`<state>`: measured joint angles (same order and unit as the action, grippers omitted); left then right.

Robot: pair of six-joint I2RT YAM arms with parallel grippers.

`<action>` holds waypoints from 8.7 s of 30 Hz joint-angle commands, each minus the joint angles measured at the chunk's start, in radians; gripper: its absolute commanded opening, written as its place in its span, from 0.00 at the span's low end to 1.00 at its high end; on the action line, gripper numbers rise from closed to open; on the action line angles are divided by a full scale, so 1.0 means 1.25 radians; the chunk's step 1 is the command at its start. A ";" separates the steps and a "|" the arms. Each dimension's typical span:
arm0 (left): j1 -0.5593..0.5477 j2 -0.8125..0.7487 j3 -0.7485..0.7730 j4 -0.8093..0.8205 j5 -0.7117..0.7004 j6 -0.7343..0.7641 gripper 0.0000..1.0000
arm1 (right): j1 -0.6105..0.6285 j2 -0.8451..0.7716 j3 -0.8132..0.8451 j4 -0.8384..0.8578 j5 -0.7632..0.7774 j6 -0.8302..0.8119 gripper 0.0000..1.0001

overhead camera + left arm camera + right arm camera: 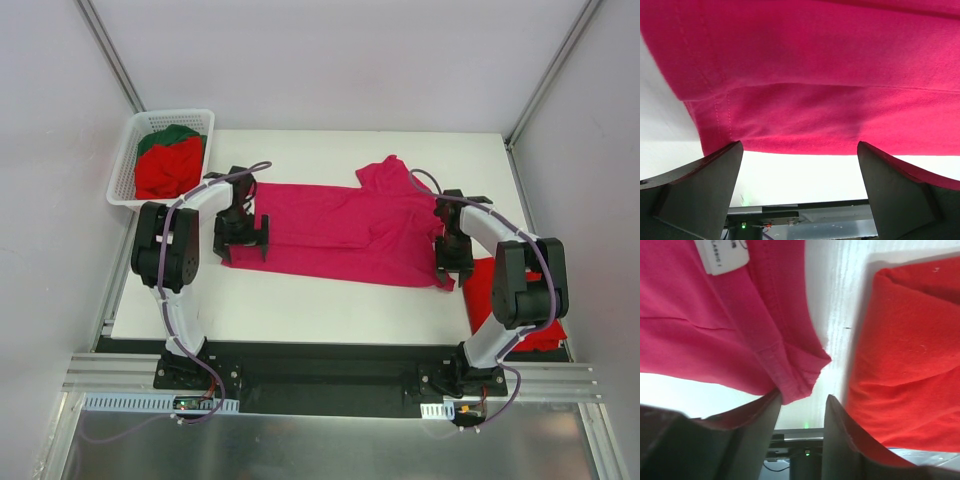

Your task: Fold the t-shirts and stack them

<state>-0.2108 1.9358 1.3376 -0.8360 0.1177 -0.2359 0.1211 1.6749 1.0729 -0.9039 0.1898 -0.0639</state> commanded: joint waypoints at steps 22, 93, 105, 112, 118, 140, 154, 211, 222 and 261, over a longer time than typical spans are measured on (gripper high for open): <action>0.010 -0.015 0.018 -0.027 -0.011 0.012 0.99 | 0.029 -0.049 -0.045 -0.043 -0.045 0.006 0.46; 0.020 0.001 0.018 -0.031 -0.025 0.019 0.99 | -0.053 0.068 0.072 -0.094 0.105 -0.003 0.01; 0.047 -0.005 0.018 -0.031 -0.021 0.017 1.00 | -0.069 0.082 0.073 -0.118 0.114 -0.014 0.01; 0.047 -0.007 0.023 -0.031 -0.012 0.017 0.99 | -0.070 0.073 0.095 -0.146 0.136 0.001 0.52; 0.047 -0.034 0.045 -0.045 0.002 0.000 0.99 | -0.069 0.003 0.163 -0.136 0.124 0.017 0.70; -0.028 0.138 0.297 -0.070 0.103 -0.033 0.99 | -0.028 0.081 0.160 -0.065 -0.035 0.016 0.29; -0.031 0.104 0.239 -0.063 0.070 -0.013 0.99 | -0.029 0.106 0.099 -0.028 -0.045 0.009 0.27; -0.031 0.139 0.221 -0.032 -0.024 -0.001 0.99 | 0.045 0.130 0.376 -0.078 -0.196 -0.045 0.96; -0.046 0.068 0.286 -0.023 -0.089 -0.020 0.99 | 0.101 0.127 0.384 -0.102 -0.216 -0.058 0.96; 0.015 -0.079 0.066 0.077 -0.154 -0.015 0.99 | 0.401 0.113 0.319 -0.039 -0.022 -0.099 0.96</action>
<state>-0.1616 1.7706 1.3457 -0.7300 0.0357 -0.3096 0.6464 1.9121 1.5337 -0.8986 0.1028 -0.1967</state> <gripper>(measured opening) 0.993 0.961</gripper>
